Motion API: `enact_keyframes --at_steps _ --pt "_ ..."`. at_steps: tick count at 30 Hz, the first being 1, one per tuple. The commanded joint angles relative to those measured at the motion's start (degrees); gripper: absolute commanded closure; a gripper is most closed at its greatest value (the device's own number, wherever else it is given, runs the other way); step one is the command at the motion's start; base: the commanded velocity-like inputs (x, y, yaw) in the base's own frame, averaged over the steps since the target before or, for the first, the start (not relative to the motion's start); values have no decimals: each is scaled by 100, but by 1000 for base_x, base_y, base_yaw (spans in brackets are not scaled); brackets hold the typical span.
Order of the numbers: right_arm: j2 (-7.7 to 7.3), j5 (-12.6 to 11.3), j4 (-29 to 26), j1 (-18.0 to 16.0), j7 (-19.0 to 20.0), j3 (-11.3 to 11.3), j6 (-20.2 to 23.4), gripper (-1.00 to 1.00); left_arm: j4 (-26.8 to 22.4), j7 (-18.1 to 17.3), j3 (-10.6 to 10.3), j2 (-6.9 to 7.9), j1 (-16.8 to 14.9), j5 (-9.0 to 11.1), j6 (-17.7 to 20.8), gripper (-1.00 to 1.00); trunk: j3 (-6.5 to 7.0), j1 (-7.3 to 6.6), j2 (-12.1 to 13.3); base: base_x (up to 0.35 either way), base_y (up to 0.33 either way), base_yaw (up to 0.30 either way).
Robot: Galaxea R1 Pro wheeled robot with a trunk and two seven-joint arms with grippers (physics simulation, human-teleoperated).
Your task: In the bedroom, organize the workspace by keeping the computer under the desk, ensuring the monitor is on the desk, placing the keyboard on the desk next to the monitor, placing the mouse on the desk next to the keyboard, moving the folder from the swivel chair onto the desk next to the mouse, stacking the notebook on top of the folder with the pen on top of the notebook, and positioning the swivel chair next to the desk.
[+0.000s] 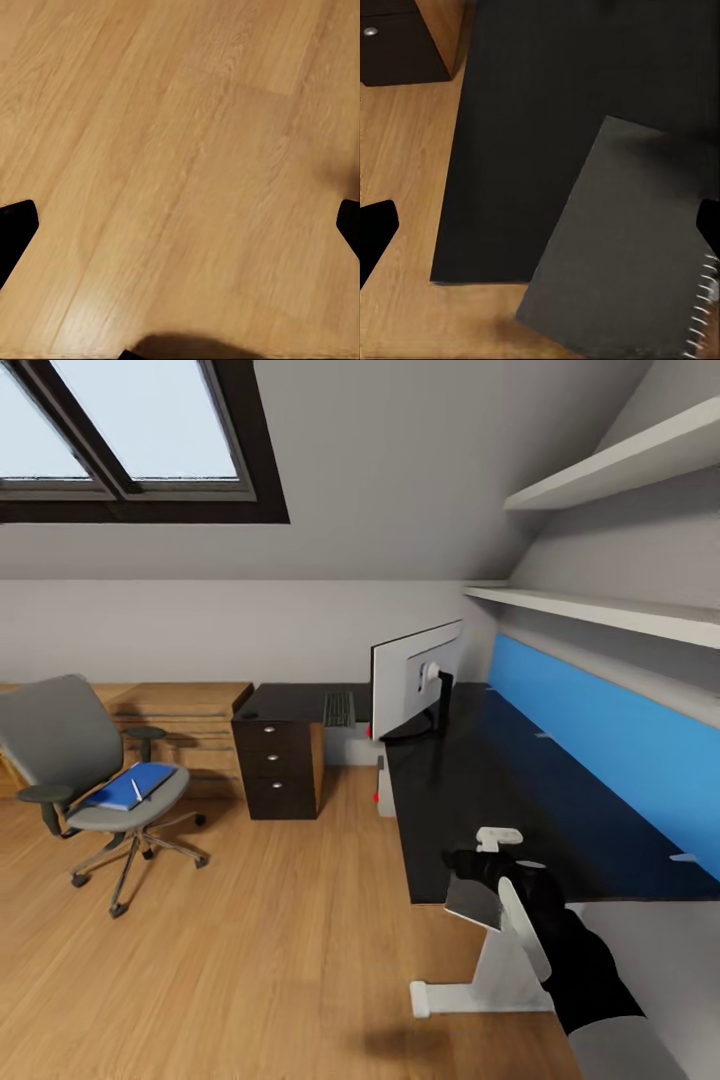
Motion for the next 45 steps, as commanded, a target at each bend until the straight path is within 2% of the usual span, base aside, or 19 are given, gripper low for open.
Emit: enact_keyframes --at_steps 1,9,16,27,30,31,33,38,40,41,42,43,45 --pt "-6 -58 -7 -4 -48 7 22 -100 1 36 -45 5 -6 61 -37 -100 -6 -4 -4 -319 0 0" --pt "32 -90 -89 -3 -42 -75 31 -100 1 36 -35 11 -6 61 -37 -100 -6 -4 -4 -293 0 0" --pt "37 -271 -178 38 -41 -124 30 -100 3 36 -19 13 -6 69 -37 -100 -6 -4 -4 -329 0 0" --pt "36 -281 -203 43 -34 -124 32 -100 3 36 -11 13 -6 74 -37 -100 -6 -4 -4 -337 0 0" --pt "41 -789 -104 75 -23 -955 37 -100 -63 66 6 13 -6 63 -47 -100 -6 -4 -4 -50 -3 0" --pt "4 -1732 -24 76 3 -1619 137 -100 -101 72 8 3 -6 71 -46 -100 -24 18 -44 -3 0 0" --pt "0 -1786 7 78 9 -1666 127 -100 -102 73 8 4 -6 73 -46 -100 -60 62 -124 -2 0 0" --pt "-1 -1860 81 77 34 -1948 28 -100 -101 78 8 4 -6 77 -42 -100 -149 172 -325 0 0 0" --pt "-1 -1873 96 79 82 -2116 -14 -100 -98 79 8 4 -6 78 -39 -100 -185 216 -405 0 0 0" --pt "1 -1885 104 77 208 -2348 -38 -100 -97 80 3 4 -6 81 -38 -100 -203 238 -445 0 0 0" --pt "2 -1885 107 77 252 -2419 -42 -100 -95 80 2 4 -6 82 -38 -100 -221 260 -485 0 0 0" --pt "2 -1886 122 77 369 -2586 -48 -100 -92 80 1 4 -6 84 -37 -100 -239 282 -526 0 0 0" --pt "2 -1889 149 77 483 -2738 -50 -100 -90 80 0 4 -6 85 -37 -100 -275 326 -606 0 0 0"
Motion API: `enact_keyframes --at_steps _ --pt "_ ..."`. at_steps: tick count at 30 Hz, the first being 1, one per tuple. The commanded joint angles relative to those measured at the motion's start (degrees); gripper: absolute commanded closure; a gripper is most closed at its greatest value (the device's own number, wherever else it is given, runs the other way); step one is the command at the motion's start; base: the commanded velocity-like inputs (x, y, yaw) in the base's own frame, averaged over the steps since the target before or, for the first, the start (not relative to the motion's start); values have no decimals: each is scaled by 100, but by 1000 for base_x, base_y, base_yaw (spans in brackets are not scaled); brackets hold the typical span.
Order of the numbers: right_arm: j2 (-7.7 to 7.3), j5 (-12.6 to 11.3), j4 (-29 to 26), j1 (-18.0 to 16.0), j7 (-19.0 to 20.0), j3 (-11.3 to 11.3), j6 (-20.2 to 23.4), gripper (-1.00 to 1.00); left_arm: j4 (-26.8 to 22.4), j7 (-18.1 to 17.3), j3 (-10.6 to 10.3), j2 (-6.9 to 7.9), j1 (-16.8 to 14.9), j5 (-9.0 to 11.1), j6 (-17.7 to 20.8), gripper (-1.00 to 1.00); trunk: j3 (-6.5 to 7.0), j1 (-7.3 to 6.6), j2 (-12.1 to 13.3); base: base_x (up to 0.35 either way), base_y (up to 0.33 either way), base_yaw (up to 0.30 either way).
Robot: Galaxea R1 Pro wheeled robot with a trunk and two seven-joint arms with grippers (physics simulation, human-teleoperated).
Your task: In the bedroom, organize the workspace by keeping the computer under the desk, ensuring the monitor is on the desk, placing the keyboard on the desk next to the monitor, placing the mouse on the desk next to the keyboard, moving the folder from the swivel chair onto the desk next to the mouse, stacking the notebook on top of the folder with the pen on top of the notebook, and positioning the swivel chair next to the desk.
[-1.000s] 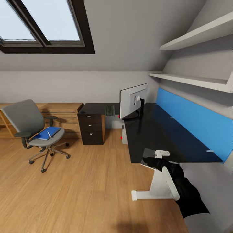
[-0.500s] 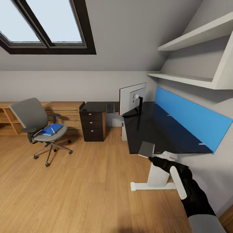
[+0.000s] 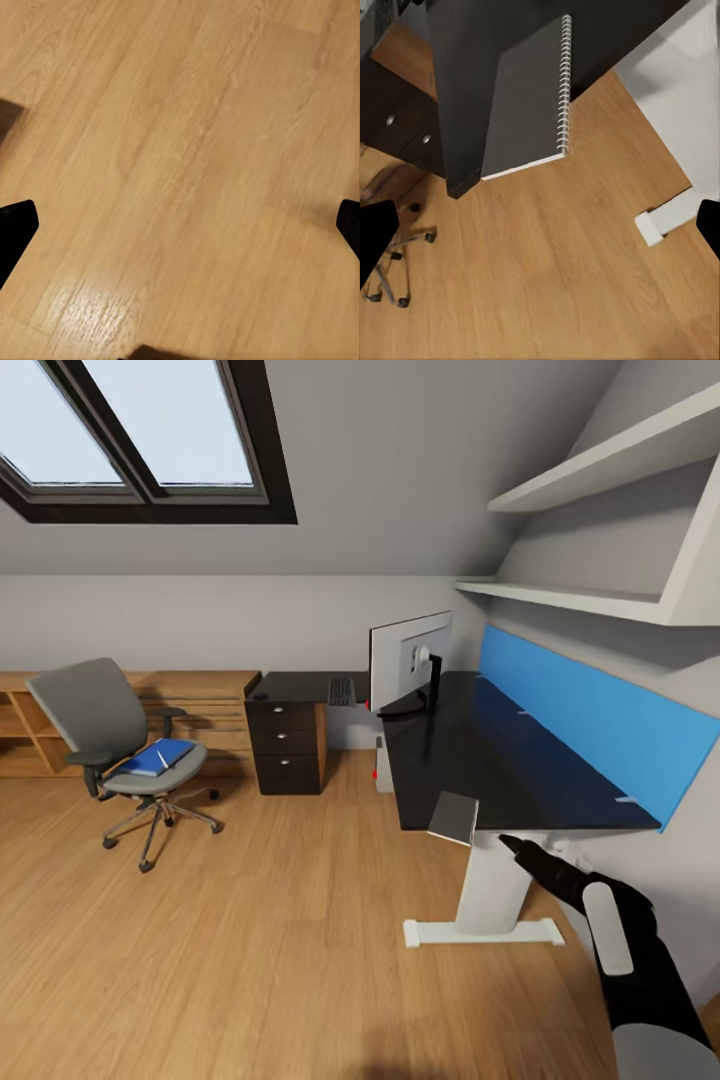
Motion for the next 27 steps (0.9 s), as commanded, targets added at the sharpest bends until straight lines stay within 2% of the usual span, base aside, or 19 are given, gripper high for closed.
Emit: enact_keyframes --at_steps 1,6,7,11,12,13,16,17,19,24,27 --pt "1 -19 50 -5 145 -167 30 -100 3 35 -44 6 -6 61 -37 -100 -24 23 -45 0 0 0" --pt "2 -22 306 -5 578 -615 36 -100 4 35 -45 10 -6 62 -37 -100 -114 132 -246 0 0 0" --pt "2 -25 437 -5 740 -804 45 -100 4 35 -45 11 -6 62 -37 -100 -132 154 -286 0 0 0" --pt "3 -72 676 -5 1009 -1169 69 -100 4 35 -45 10 -6 62 -37 -100 -204 242 -446 0 0 0" --pt "5 -95 705 -5 1037 -1210 72 -100 5 35 -45 9 -6 62 -37 -100 -222 264 -486 0 0 0" --pt "13 -274 807 -5 1112 -1321 75 -100 5 35 -45 7 -6 62 -37 -100 -240 286 -526 0 0 0" --pt "18 -429 893 -5 1144 -1351 78 -100 5 35 -45 6 -6 62 -37 -100 -294 352 -647 0 0 0" --pt "23 -555 904 -5 1226 -1362 89 -100 11 35 -49 6 -6 62 -31 -100 -312 374 -687 0 0 0" --pt "25 -636 923 -5 1390 -1367 95 -100 18 38 -47 3 -6 62 -25 -100 -348 418 -767 0 0 0" --pt "28 -702 994 -5 1683 -1372 99 -100 29 43 -48 3 -6 62 -20 -100 -437 528 -968 0 0 0" --pt "28 -711 1007 -5 1726 -1372 98 -100 20 31 -55 5 -6 62 -20 -100 -491 594 -1088 0 0 0"
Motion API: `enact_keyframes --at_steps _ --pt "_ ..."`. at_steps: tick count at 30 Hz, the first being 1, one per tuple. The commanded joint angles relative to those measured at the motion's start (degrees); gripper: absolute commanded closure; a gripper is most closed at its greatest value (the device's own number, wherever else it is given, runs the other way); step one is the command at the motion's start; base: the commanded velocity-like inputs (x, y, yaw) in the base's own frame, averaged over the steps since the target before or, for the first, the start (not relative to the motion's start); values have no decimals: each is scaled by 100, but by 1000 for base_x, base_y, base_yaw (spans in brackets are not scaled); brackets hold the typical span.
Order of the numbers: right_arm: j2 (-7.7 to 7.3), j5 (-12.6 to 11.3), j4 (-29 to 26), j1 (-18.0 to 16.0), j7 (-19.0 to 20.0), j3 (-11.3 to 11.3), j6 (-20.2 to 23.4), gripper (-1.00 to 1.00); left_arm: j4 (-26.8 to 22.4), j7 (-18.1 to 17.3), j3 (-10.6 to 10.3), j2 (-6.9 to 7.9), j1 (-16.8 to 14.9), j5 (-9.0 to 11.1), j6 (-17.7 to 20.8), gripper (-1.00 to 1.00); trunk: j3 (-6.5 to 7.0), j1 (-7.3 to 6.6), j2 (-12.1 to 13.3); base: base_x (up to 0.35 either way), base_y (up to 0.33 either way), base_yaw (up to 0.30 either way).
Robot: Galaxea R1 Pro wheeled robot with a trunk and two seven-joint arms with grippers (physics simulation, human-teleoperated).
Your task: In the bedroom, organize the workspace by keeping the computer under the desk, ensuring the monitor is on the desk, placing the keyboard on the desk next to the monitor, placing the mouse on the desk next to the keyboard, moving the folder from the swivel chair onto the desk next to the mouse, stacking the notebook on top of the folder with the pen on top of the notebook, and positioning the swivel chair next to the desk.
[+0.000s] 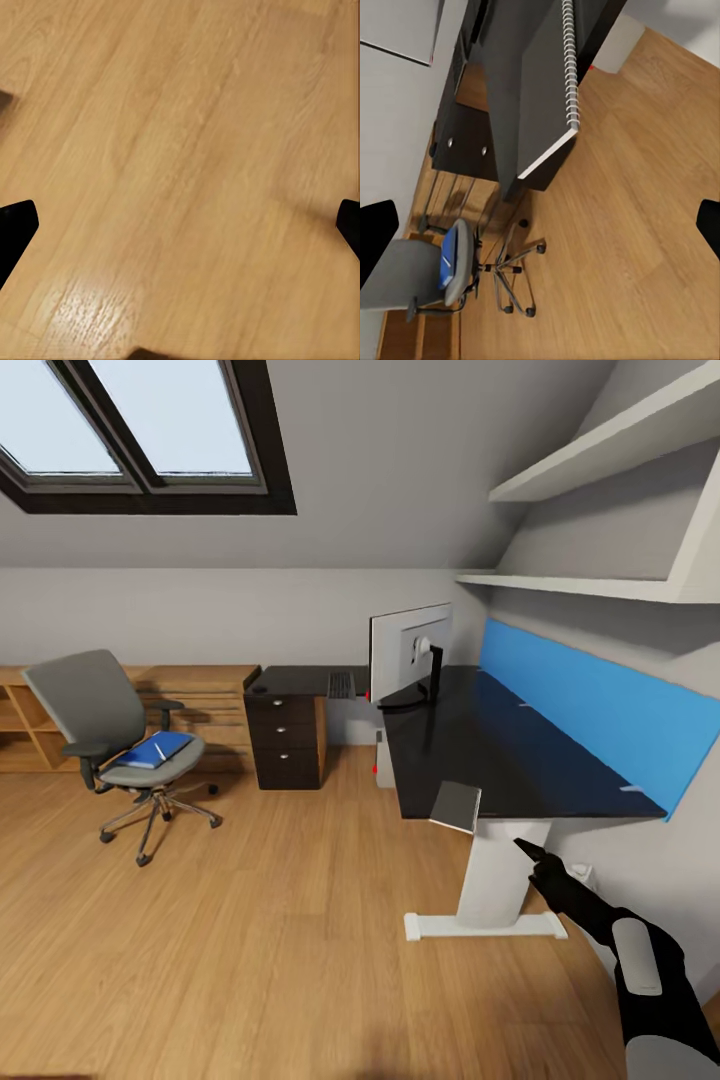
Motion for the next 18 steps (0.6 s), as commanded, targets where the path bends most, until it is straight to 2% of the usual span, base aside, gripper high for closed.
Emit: enact_keyframes --at_steps 1,5,8,11,12,15,16,17,18 --pt "5 7 5 -6 33 -16 34 -100 -25 30 -48 6 -6 57 -36 -100 -24 22 -45 0 0 0" --pt "9 7 12 -6 45 -16 30 -100 -286 28 -56 -4 -6 48 93 -100 -96 110 -205 0 0 0" --pt "10 10 15 -6 50 -16 29 -100 -665 29 -43 -1 -6 53 360 -100 -150 176 -325 0 0 0" --pt "9 13 16 -6 57 -17 28 -100 -1339 29 -26 11 -6 57 1043 -100 -204 242 -446 0 0 0" --pt "6 16 15 -6 59 -17 28 -100 -1790 29 2 17 -6 55 1495 -100 -222 264 -486 0 0 0" --pt "6 19 15 -6 61 -17 28 -100 -2445 30 63 34 -6 55 2115 -100 -275 330 -606 0 0 0" --pt "8 20 15 -6 59 -17 28 -100 -2825 30 109 40 -6 60 2488 -100 -293 352 -646 0 0 0" --pt "8 20 17 -6 58 -17 28 -100 -2994 30 137 42 -6 73 2665 -100 -311 374 -686 0 0 0" --pt "10 21 20 -6 57 -17 26 -100 -3396 30 243 39 -6 160 3158 -100 -329 396 -726 0 0 0"
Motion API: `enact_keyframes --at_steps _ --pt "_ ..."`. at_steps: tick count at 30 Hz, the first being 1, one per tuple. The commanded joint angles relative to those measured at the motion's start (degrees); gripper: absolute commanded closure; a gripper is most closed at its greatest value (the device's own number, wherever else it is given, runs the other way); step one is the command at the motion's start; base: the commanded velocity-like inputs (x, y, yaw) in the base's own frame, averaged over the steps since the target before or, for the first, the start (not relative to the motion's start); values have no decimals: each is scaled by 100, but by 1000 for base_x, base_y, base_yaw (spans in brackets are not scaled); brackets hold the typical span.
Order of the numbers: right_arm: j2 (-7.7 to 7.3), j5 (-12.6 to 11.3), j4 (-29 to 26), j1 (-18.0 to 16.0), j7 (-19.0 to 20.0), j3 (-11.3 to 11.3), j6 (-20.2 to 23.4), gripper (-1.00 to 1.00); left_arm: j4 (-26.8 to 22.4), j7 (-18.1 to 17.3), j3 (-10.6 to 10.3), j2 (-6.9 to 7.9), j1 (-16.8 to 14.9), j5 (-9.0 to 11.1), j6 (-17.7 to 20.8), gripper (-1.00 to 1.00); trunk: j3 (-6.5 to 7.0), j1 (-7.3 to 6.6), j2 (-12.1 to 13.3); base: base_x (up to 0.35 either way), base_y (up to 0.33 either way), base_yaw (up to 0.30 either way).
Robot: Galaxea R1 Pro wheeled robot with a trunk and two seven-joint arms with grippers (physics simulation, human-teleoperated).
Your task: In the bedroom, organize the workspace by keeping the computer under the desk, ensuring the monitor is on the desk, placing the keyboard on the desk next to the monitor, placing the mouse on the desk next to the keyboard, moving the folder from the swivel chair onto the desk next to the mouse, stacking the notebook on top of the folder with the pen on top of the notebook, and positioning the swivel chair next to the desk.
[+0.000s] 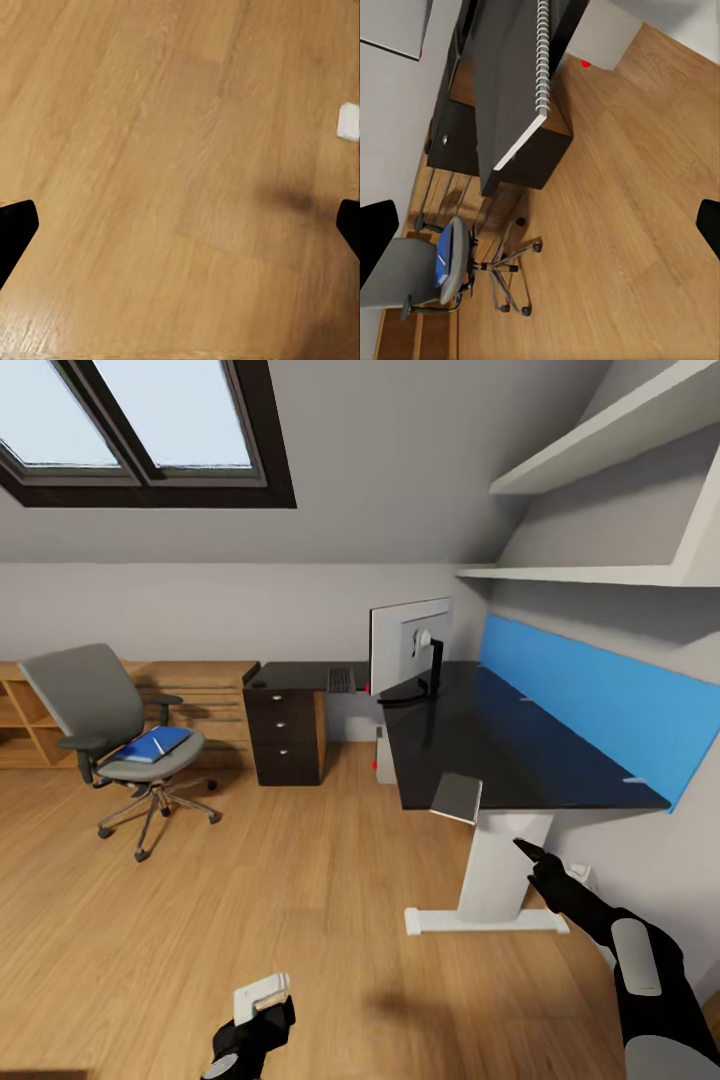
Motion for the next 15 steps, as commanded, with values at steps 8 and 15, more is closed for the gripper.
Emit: enact_keyframes --at_steps 8,15 --pt "3 15 80 -5 32 -16 10 -100 -1403 42 209 -51 -3 446 1047 -100 -150 176 -325 0 0 0" --pt "7 22 106 -4 39 -16 -4 -100 -1852 48 296 -41 -3 718 1640 -100 -276 330 -606 0 0 0"
